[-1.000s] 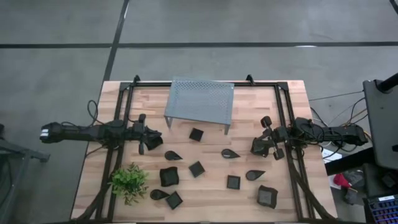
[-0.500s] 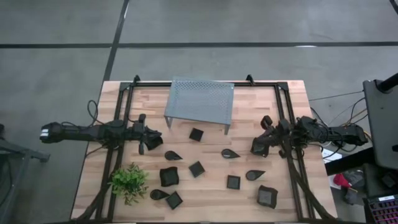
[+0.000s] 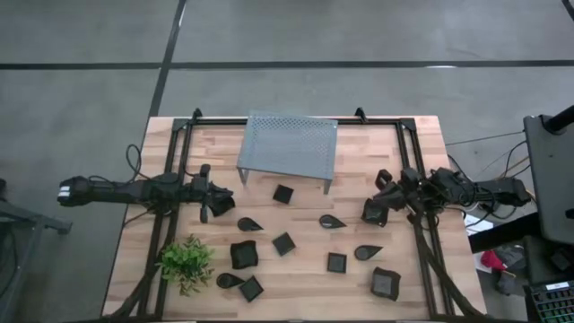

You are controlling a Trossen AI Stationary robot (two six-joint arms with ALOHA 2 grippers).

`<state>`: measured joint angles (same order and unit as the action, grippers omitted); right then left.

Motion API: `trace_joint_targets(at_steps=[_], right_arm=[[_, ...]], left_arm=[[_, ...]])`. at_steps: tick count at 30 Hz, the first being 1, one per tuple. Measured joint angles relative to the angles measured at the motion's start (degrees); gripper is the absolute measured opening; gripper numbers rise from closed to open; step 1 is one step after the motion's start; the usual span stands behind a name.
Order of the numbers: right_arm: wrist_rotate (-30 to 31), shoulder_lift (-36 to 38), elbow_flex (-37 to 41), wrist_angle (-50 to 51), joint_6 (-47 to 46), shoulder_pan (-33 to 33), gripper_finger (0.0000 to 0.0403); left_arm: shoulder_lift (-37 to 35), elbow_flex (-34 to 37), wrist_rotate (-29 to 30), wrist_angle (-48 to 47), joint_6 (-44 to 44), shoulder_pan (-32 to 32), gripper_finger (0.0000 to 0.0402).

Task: Pick & Place Mini shaped plates
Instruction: Put the black distorted square plate on the shelf

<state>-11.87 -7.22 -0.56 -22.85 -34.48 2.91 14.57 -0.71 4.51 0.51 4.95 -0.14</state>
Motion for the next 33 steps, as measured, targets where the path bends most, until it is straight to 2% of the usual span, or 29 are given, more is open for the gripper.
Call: trace_joint_targets(at_steps=[8, 11, 13, 16, 18, 21, 26, 30, 33], right_arm=[[0.0, -8.6, 0.0, -0.1, -3.8, 8.8, 0.0028], [0.2, -12.6, 0.0, -4.0, -5.6, 14.6, 0.0028], [3.1, -15.2, 0.0, -6.2, -5.7, 19.0, 0.0028], [11.5, -18.6, -0.2, -5.1, -5.2, 24.2, 0.0028], [15.0, -20.6, -1.4, -1.1, -5.2, 25.8, 0.0028], [16.2, -22.5, -5.2, 8.8, -4.8, 26.0, 0.0028], [19.2, -26.6, -15.9, 32.6, -5.5, 26.0, 0.0028], [21.1, -31.7, -24.1, 48.4, -9.8, 26.0, 0.0028], [21.0, -36.0, -28.1, 54.9, -13.1, 26.0, 0.0028]], left_arm=[[0.0, 0.0, 0.0, 0.3, 0.0, 0.0, 0.0000], [0.0, 0.0, 0.0, 0.3, 0.0, 0.0, 0.0000], [0.0, 0.0, 0.0, 0.3, 0.0, 0.0, 0.0000], [0.0, 0.0, 0.0, 0.3, 0.0, 0.0, 0.0000], [0.0, 0.0, 0.0, 0.3, 0.0, 0.0, 0.0000], [0.0, 0.0, 0.0, 0.4, 0.0, 0.0, 0.0000], [0.0, 0.0, 0.0, 0.4, 0.0, 0.0, 0.0000], [0.0, 0.0, 0.0, 0.4, 0.0, 0.0, 0.0000], [0.0, 0.0, 0.0, 0.4, 0.0, 0.0, 0.0000]])
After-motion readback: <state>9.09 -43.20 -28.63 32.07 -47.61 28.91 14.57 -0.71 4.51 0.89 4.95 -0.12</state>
